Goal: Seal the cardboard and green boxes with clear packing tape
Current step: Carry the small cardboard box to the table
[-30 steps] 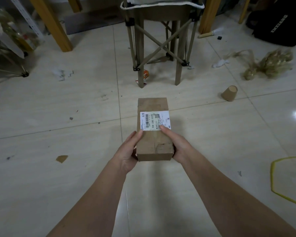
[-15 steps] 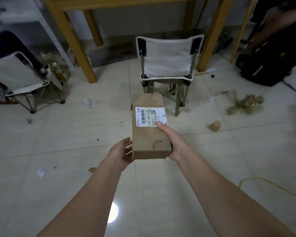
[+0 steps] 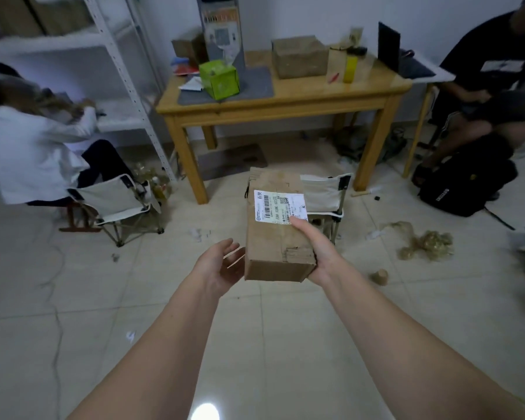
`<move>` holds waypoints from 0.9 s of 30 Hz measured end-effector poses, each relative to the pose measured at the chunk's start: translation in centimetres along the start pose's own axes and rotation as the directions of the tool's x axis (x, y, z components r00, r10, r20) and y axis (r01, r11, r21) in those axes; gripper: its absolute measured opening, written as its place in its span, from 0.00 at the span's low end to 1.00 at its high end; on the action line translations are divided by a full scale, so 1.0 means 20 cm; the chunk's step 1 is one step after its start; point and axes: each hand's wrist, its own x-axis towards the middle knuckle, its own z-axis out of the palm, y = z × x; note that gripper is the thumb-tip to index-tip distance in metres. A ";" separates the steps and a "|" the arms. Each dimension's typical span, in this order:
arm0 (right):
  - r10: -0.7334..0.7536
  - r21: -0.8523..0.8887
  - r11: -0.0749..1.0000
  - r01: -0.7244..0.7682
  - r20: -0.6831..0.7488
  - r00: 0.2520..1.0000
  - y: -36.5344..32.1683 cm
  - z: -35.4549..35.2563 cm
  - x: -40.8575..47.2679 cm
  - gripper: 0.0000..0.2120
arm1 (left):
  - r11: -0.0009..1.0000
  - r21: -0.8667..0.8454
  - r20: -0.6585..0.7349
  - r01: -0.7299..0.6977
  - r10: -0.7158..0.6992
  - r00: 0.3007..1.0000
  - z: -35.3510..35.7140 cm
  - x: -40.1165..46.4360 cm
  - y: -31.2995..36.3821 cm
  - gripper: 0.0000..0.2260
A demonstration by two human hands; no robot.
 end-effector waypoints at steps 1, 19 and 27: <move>-0.004 -0.003 1.000 0.004 0.004 1.000 -0.03 0.05 -0.04 0.12 | 1.000 -0.012 0.014 -0.008 0.008 1.000 -0.01 -0.05 0.05 0.07; -0.070 0.061 0.996 0.071 -0.021 0.997 0.06 0.70 -0.31 0.11 | 0.994 0.035 0.138 -0.102 0.096 0.986 -0.36 -0.43 0.66 0.13; -0.058 0.026 0.998 0.059 -0.030 0.998 -0.04 0.82 -0.11 0.13 | 0.990 0.049 0.178 -0.130 0.120 0.977 -0.35 -0.34 0.82 0.15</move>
